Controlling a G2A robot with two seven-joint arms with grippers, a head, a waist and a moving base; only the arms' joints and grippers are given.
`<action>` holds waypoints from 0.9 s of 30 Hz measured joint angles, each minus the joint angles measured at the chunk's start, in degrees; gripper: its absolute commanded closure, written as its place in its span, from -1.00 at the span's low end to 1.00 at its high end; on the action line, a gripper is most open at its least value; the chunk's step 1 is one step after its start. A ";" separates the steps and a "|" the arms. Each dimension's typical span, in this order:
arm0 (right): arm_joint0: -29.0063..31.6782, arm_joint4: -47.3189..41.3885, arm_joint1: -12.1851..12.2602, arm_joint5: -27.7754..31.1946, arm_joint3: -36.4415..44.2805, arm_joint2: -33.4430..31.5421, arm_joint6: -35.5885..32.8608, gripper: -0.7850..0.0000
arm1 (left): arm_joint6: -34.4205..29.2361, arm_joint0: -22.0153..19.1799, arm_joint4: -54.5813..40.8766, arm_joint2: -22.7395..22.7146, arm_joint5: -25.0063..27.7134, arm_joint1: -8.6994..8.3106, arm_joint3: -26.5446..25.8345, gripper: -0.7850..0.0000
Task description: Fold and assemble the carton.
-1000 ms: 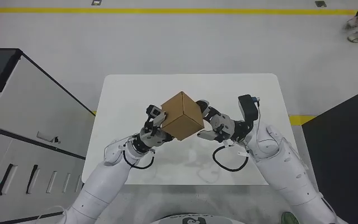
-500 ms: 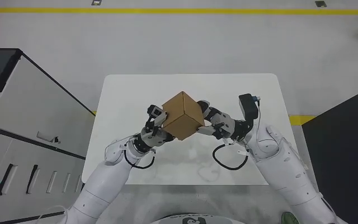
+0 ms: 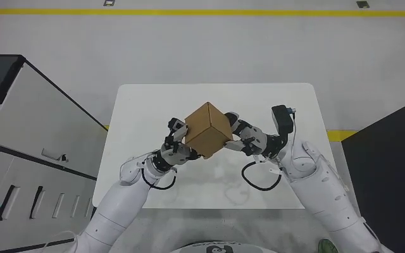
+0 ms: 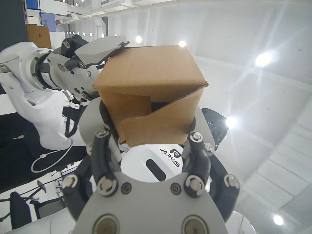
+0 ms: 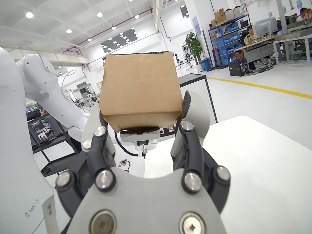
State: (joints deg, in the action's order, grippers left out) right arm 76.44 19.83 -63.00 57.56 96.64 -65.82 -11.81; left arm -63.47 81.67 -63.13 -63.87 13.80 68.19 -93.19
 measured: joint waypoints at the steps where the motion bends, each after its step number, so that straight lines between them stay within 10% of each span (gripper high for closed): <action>1: -0.02 -0.08 0.00 0.08 -0.04 -0.03 0.04 1.00 | -0.05 -0.01 0.01 -0.03 0.03 0.03 0.00 -1.00; 15: 0.57 -3.76 0.53 0.45 -0.26 -1.75 -0.70 1.00 | -0.23 0.63 0.50 -1.48 0.11 0.26 0.45 -1.00; 27: 3.26 -25.72 2.58 0.44 1.73 -4.89 -5.80 1.00 | 0.05 2.85 1.76 -4.39 -1.25 -0.11 -0.45 -1.00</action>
State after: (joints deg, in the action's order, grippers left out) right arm 79.70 -5.89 -60.42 58.00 98.38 -70.71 -17.61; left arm -63.43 84.52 -61.37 -68.26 12.55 68.07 -93.65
